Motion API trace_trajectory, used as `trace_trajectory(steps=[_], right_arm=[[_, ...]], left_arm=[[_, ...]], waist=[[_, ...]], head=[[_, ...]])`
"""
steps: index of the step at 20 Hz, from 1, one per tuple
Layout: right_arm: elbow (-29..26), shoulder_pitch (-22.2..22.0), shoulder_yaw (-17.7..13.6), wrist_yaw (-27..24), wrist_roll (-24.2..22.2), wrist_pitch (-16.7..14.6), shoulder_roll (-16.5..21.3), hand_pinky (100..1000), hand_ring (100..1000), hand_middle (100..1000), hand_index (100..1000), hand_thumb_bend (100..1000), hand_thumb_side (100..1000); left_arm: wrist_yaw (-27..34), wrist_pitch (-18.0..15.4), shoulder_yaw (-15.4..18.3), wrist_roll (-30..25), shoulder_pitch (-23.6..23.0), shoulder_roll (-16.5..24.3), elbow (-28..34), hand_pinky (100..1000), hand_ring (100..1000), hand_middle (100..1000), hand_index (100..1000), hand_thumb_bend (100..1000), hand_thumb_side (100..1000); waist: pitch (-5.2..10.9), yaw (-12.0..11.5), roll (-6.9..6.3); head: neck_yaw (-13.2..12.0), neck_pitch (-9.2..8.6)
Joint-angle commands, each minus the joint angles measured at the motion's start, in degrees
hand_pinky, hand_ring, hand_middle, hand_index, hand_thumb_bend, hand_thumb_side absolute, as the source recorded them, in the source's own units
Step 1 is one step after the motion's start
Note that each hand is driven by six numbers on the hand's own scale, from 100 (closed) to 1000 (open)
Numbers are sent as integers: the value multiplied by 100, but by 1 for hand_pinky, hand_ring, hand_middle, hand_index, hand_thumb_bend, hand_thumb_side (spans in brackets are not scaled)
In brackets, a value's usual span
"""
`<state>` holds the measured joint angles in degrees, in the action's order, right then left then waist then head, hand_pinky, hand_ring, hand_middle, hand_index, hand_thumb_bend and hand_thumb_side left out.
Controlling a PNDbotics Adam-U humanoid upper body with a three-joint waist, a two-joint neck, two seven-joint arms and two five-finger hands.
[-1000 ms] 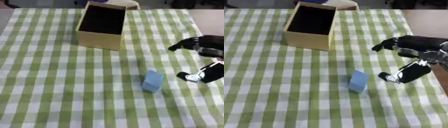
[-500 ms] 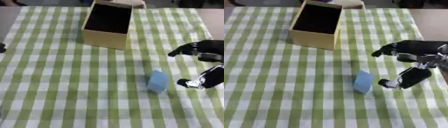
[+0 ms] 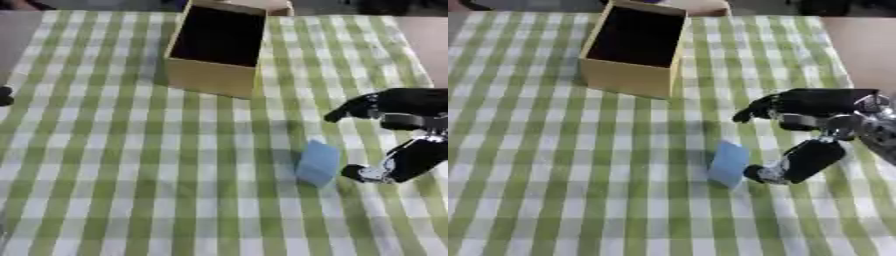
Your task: Pick up objects on the table and place them in the box.
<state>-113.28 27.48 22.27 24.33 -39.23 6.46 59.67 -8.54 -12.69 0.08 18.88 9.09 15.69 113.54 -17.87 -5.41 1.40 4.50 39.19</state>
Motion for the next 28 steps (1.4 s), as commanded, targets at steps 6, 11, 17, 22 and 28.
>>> trace_trajectory(steps=[6,11,17,22,28], right_arm=[[285,204,117,316,4,94,-160,865,981,868,987,422,735],[416,243,217,403,-56,136,-328,861,980,865,984,397,734],[578,249,307,501,-127,183,-501,860,976,863,982,406,758],[687,262,403,581,-244,172,-619,854,928,853,980,416,775],[717,280,463,784,-278,111,-682,799,786,727,924,407,720]], left_arm=[[37,4,-26,-49,73,46,106,618,614,625,685,172,686],[45,13,-32,-63,79,35,106,618,614,626,685,170,687],[51,14,-35,-72,80,27,106,618,614,626,685,168,687],[56,13,-38,-81,78,21,106,619,614,626,685,165,687],[59,11,-40,-91,80,18,106,619,614,626,685,164,688]], waist=[[64,-37,-9],[58,-47,-7],[58,-53,-9],[56,-58,-13],[53,-57,-14]], head=[[65,-75],[67,-78],[73,-98],[70,-106],[60,-106]])
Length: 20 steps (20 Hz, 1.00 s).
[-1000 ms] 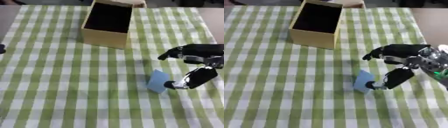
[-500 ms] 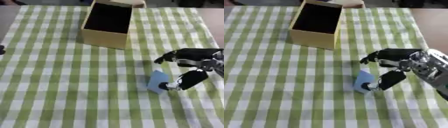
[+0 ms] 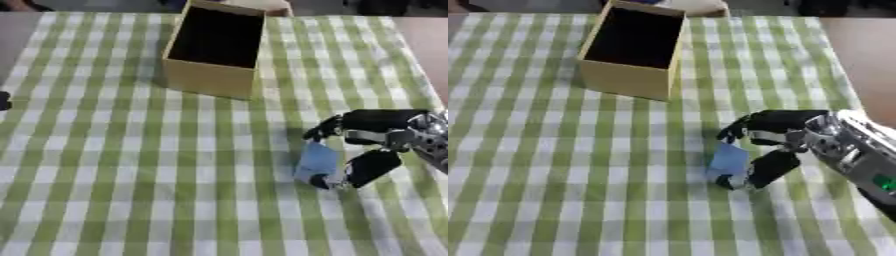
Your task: Pick up objects on the table and place them in the box.
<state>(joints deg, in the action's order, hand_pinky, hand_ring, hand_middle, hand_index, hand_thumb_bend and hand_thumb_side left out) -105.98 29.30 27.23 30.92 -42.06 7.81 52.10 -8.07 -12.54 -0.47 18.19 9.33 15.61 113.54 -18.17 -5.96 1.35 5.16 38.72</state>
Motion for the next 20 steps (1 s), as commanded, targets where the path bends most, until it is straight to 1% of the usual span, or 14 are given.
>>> trace_trajectory(steps=[1,2,3,4,6,9,12,16,20], right_arm=[[1,101,-26,178,25,-22,68,796,780,719,921,413,716],[20,103,-15,227,46,-16,60,775,750,683,899,398,675],[49,101,-4,267,67,0,47,759,736,668,890,382,654],[80,99,7,281,88,28,32,726,695,634,868,342,602],[129,99,19,248,144,118,4,682,659,610,838,293,553],[141,93,36,72,259,252,-26,651,638,592,812,219,553],[45,94,37,-134,361,371,-30,620,617,569,783,110,550],[-153,92,-3,-408,452,571,-7,586,599,547,756,100,541],[-518,126,-166,-671,478,746,93,594,603,553,764,100,552]], left_arm=[[13,-4,15,-24,56,25,106,619,614,626,685,164,689],[14,-4,13,-26,58,25,106,619,614,626,685,165,690],[15,-6,10,-30,60,23,106,619,614,626,685,164,690],[17,-6,8,-35,61,21,106,619,614,627,685,163,690],[21,-4,7,-40,61,18,106,619,614,627,685,162,691],[22,-3,3,-61,60,17,106,619,614,627,685,161,693],[23,-2,6,-74,59,18,106,619,614,627,685,161,694],[23,2,6,-92,57,20,106,619,614,626,685,161,694],[20,7,13,-102,52,28,106,619,614,625,685,161,695]], waist=[[84,-1,-9],[83,-2,-10],[82,-5,-11],[81,-7,-12],[78,-7,-14],[76,-2,-16],[77,0,-16],[82,7,-14],[93,27,-3]], head=[[-6,-61],[-6,-63],[-7,-65],[-8,-66],[-9,-66],[-6,-62],[-6,-57],[-3,-67],[-17,-82]])
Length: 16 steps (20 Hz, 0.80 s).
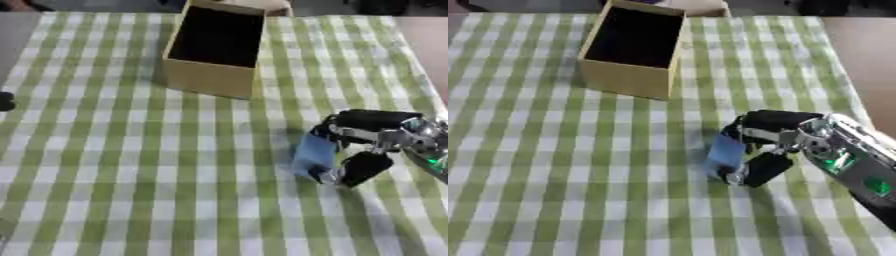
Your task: Pick up objects on the table and place them in the box.
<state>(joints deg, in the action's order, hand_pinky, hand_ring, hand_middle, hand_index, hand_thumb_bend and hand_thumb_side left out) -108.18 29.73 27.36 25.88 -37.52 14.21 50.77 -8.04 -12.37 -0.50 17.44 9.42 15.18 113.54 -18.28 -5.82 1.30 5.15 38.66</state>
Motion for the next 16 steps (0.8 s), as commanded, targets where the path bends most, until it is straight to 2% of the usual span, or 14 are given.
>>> trace_trajectory(steps=[1,4,10,14,16], right_arm=[[-418,98,-242,-230,18,150,268,597,604,553,764,100,554],[-613,166,-427,-402,32,200,400,601,606,556,766,100,560],[-641,422,-790,-448,367,79,663,628,616,565,768,100,515],[-611,775,-920,-424,416,132,805,659,647,577,774,100,508],[-400,1072,-918,-379,382,108,804,670,655,577,772,100,506]], left_arm=[[15,-7,17,-31,42,74,106,619,614,625,685,161,696],[10,-5,23,-34,44,83,106,619,615,625,685,161,695],[7,-11,23,-38,63,103,106,620,615,625,685,161,694],[12,-13,12,-50,86,117,106,620,615,625,685,158,696],[19,-12,4,-60,100,123,106,620,615,625,685,158,697]], waist=[[107,20,6],[117,33,23],[120,34,54],[91,-8,66],[69,-38,77]], head=[[-22,-81],[-36,-94],[-34,-146],[33,-175],[87,-190]])
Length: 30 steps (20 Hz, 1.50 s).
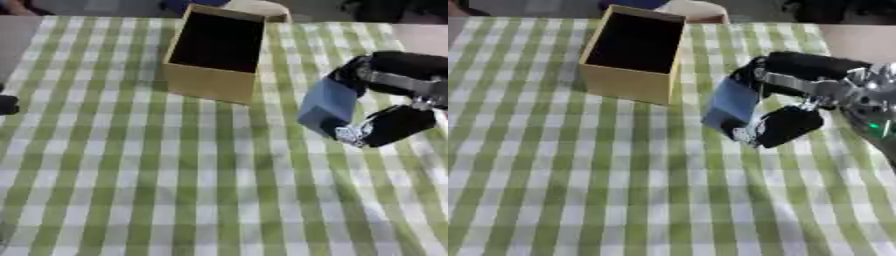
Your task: Pick up objects on the table and place them in the box.
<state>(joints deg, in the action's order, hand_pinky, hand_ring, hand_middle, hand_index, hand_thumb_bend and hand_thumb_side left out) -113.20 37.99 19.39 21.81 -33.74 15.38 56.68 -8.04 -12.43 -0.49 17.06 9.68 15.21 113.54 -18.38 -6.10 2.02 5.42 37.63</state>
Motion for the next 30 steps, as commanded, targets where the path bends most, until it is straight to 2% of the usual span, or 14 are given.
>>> trace_trajectory(steps=[1,3,7,16,23,30], right_arm=[[280,407,-99,61,-24,-53,193,674,658,578,773,100,509],[731,739,-35,145,-77,-187,98,683,666,583,776,100,537],[1716,1391,44,358,-8,-472,-219,688,665,578,772,100,518],[3738,2552,-8,853,302,-1306,-1211,686,661,569,773,100,547],[4771,3013,-203,1387,545,-1841,-1895,691,672,572,780,100,563],[5299,3245,-469,1808,956,-2021,-2318,689,668,579,780,100,550]], left_arm=[[23,-7,-2,-29,83,121,106,620,615,626,685,157,698],[31,-4,-11,-42,99,124,106,619,615,626,685,143,691],[41,1,-28,-70,135,125,106,619,614,626,685,152,702],[97,-13,-81,-144,278,99,106,620,614,626,685,149,703],[173,-32,-133,-214,464,60,106,620,614,626,685,151,700],[234,-37,-151,-245,590,7,106,620,614,625,685,151,699]], waist=[[66,-27,11],[37,-51,25],[-17,-96,44],[-128,-325,63],[-197,-686,141],[-271,-988,218]], head=[[91,-97],[137,-123],[243,-173],[557,-332],[840,-386],[1052,-456]])
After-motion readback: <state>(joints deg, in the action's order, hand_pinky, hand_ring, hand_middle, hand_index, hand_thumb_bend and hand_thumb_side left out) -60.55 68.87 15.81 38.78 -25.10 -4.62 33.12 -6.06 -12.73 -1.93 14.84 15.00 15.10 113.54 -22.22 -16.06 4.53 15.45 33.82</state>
